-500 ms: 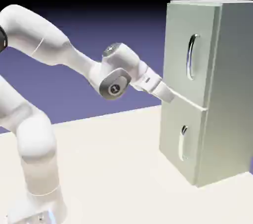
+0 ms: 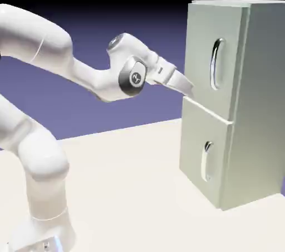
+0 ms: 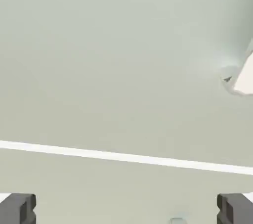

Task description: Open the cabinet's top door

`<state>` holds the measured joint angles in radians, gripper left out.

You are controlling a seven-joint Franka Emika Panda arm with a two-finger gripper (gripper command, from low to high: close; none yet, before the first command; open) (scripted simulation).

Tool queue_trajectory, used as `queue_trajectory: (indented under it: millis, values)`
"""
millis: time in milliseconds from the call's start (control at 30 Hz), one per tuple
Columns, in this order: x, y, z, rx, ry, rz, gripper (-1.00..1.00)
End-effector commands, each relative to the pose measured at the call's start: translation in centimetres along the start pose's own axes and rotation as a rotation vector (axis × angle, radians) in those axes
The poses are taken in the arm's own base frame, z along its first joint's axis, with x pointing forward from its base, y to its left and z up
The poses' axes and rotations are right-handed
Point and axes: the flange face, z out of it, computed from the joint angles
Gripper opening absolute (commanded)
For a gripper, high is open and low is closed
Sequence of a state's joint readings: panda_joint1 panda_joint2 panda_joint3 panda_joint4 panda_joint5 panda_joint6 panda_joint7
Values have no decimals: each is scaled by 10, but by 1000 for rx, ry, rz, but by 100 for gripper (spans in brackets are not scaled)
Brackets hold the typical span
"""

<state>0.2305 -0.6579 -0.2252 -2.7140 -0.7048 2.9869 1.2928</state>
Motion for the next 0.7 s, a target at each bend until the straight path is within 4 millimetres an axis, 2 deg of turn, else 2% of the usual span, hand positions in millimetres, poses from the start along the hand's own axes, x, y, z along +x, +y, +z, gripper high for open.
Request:
queue_trajectory:
  millis: [0,333,667]
  values:
    - [1,-2,-2,7,9,-2,0]
    - [8,-11,-23,77,104,-11,0]
    - [19,-6,-34,161,209,0,0]
